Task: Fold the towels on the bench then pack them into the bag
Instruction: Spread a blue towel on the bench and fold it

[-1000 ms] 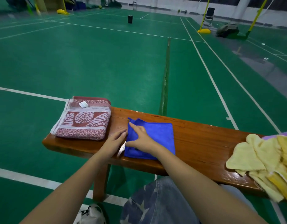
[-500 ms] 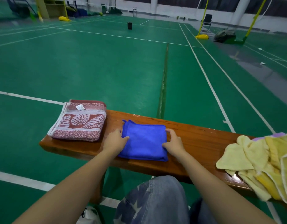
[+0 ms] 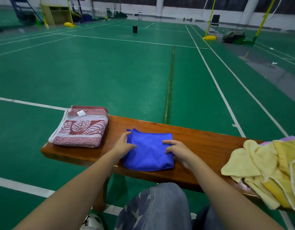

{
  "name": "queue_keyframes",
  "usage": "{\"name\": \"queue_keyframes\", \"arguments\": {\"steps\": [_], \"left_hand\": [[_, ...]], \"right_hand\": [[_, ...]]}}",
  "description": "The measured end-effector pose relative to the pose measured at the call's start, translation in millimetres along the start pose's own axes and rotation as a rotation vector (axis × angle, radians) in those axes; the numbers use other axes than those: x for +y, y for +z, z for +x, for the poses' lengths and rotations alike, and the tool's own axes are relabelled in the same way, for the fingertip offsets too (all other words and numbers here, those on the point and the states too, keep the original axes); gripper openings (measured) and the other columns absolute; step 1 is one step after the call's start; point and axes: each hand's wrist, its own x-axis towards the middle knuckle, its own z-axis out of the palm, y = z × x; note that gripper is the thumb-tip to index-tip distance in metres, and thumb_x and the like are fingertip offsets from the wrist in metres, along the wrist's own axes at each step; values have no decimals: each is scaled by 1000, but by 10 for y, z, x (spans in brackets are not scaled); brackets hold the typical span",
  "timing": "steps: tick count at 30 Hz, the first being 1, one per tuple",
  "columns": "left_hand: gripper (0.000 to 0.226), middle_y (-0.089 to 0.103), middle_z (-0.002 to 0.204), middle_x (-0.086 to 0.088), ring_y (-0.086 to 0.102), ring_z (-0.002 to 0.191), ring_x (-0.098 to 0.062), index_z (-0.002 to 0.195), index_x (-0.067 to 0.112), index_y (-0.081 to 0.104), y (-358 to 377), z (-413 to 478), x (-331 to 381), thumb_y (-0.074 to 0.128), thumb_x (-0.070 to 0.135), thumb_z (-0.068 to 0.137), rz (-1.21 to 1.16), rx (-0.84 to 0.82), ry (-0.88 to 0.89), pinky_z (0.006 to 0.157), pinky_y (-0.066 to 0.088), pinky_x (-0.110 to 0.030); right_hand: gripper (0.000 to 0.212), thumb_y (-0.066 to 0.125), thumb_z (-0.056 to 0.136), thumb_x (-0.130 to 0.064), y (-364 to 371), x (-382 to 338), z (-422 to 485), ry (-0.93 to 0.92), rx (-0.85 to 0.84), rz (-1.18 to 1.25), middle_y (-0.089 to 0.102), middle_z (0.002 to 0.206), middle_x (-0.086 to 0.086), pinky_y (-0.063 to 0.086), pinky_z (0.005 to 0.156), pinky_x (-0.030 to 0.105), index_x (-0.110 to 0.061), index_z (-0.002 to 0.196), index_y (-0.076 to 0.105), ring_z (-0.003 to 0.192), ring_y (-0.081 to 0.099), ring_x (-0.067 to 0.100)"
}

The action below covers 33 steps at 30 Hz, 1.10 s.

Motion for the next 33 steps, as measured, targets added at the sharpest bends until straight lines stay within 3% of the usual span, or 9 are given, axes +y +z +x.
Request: {"name": "queue_keyframes", "arguments": {"steps": [5, 8, 11, 14, 18, 25, 30, 33], "left_hand": [[54, 39, 145, -11, 44, 126, -30, 135, 20, 44, -1, 9, -88, 63, 9, 86, 95, 73, 17, 102, 41, -40], [60, 44, 141, -6, 45, 125, -25, 136, 19, 43, 95, -18, -68, 70, 20, 82, 294, 166, 18, 100, 42, -36], [67, 43, 141, -4, 44, 126, -24, 139, 20, 39, 216, -56, -37, 71, 26, 81, 356, 155, 9, 99, 40, -34], [60, 43, 142, -4, 43, 127, -24, 137, 21, 42, 270, -69, 6, 68, 16, 83, 255, 108, 48, 94, 40, -30], [57, 36, 147, -6, 38, 130, -22, 135, 18, 48, 282, -78, -13, 64, 1, 84, 59, 39, 92, 84, 35, -20], [61, 34, 148, -5, 37, 131, -22, 135, 17, 49, 174, -200, 110, 69, -1, 80, -113, 19, 137, 98, 40, -28], [60, 43, 137, -2, 49, 107, -16, 135, 16, 50, -316, -273, 321, 67, -4, 80, -232, 41, 237, 79, 48, -22], [59, 45, 133, 0, 53, 104, -17, 131, 18, 53, -813, -267, 388, 67, -7, 79, -258, 98, 295, 71, 52, -19]], "right_hand": [[50, 54, 79, 3, -7, 94, -18, -40, 14, 10, 54, 125, 12, 38, 53, 20, -21, 123, 59, 78, 51, 18], [52, 55, 80, 3, -14, 111, -51, -83, 27, -64, 49, 129, 12, 36, 54, 17, -18, 128, 56, 89, 48, 18], [52, 56, 81, 4, -28, 136, -79, -104, 40, -103, 45, 131, 11, 36, 57, 17, -17, 129, 55, 101, 47, 21], [53, 56, 81, 4, -52, 134, -140, -117, 43, -116, 43, 130, 9, 37, 58, 18, -17, 130, 54, 104, 45, 21], [57, 56, 81, 5, -131, 134, -240, -152, 44, -121, 41, 129, 5, 45, 75, 23, -17, 133, 51, 112, 45, 20], [68, 67, 74, 7, -226, 7, -326, -224, 30, -77, 42, 136, 2, 46, 95, 29, -18, 135, 51, 122, 44, 18], [68, 66, 74, 10, 6, -446, -307, -289, -11, 21, 48, 132, 5, 51, 68, 20, -21, 133, 52, 113, 55, 24], [69, 64, 75, 12, 294, -782, -227, -325, -81, 75, 54, 126, 7, 52, 59, 20, -20, 135, 50, 91, 60, 18]]}}
